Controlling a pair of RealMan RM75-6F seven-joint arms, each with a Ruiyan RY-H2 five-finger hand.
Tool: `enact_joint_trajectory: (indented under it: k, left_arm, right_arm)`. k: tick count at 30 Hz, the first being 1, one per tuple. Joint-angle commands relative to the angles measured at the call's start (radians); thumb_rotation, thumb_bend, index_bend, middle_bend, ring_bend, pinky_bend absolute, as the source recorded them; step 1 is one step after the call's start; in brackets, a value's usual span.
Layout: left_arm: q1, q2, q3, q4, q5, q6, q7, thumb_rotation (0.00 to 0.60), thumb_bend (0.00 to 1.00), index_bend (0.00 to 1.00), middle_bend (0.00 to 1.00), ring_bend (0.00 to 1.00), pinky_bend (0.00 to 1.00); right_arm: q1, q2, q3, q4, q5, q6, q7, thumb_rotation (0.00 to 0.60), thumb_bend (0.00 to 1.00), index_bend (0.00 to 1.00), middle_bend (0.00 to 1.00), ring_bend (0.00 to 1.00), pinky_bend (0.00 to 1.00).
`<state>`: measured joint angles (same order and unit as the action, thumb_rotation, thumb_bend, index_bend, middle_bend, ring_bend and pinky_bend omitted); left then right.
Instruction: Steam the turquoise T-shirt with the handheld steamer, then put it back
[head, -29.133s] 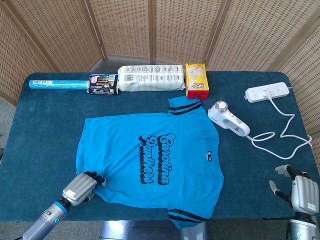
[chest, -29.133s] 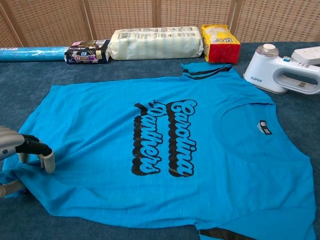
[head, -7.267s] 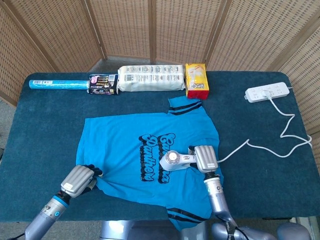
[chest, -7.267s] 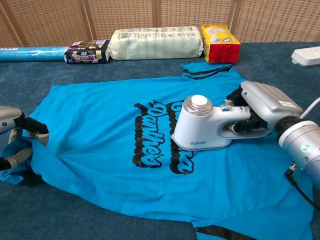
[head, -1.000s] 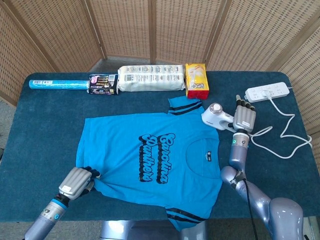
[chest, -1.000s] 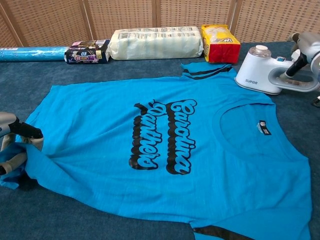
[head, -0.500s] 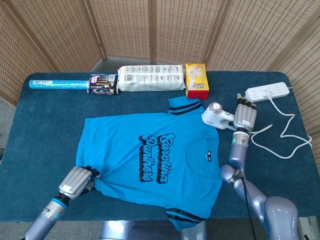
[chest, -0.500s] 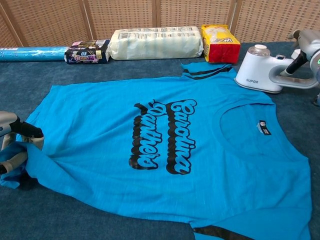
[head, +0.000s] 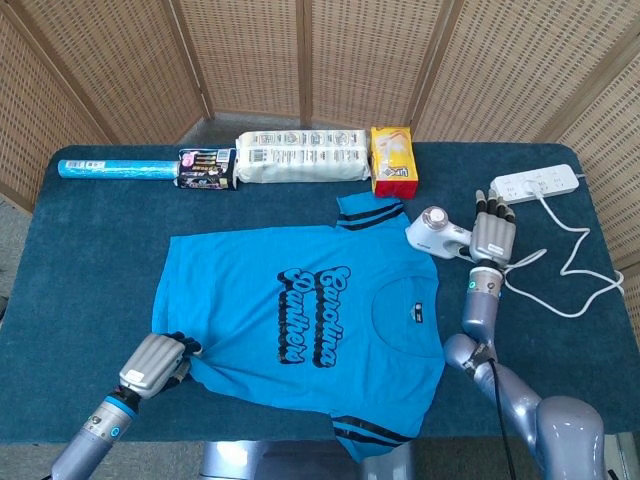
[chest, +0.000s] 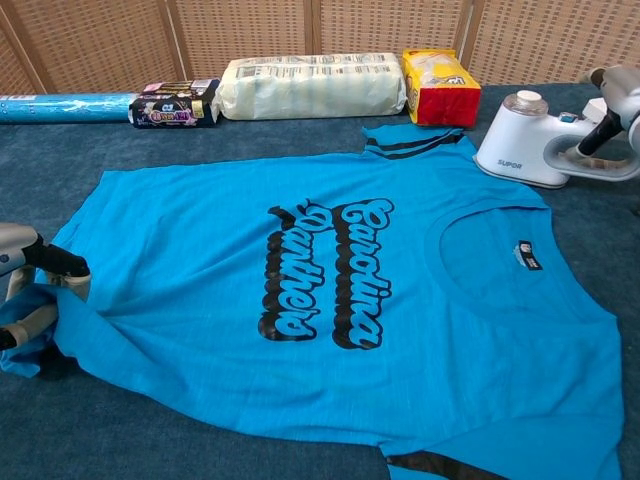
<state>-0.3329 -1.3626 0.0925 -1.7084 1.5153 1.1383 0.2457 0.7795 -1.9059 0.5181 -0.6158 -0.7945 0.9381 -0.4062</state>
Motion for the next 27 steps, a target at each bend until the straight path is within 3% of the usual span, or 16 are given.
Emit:
enact_joint_trajectory:
  k: [1,17,23,27]
  left_arm:
    - [0.0,-0.001,0.0,0.0,0.002,0.001,0.0,0.6,0.54,0.56,0.55,0.45,0.56]
    - [0.003,0.006,0.004,0.0,0.01,0.008,-0.009,0.6,0.53,0.56,0.55,0.45,0.56]
    - [-0.003,0.038,0.013,-0.034,0.0,-0.011,0.019,0.6,0.49,0.56,0.55,0.45,0.54]
    - [-0.007,0.067,0.02,-0.067,-0.02,-0.03,0.045,0.6,0.36,0.54,0.52,0.38,0.49]
  right_arm:
    - [-0.012,0.008,-0.008,-0.016,-0.009,0.011,0.009,0.6,0.3,0.0,0.01,0.0,0.0]
    - [-0.091,0.087,-0.057,-0.199,-0.06,0.07,0.036,0.6,0.26,0.0,0.03,0.0,0.01]
    - [-0.165,0.203,-0.105,-0.441,-0.12,0.115,0.061,0.6,0.26,0.0,0.03,0.0,0.01]
    - [-0.191,0.256,-0.122,-0.536,-0.131,0.13,0.06,0.6,0.26,0.0,0.04,0.0,0.01]
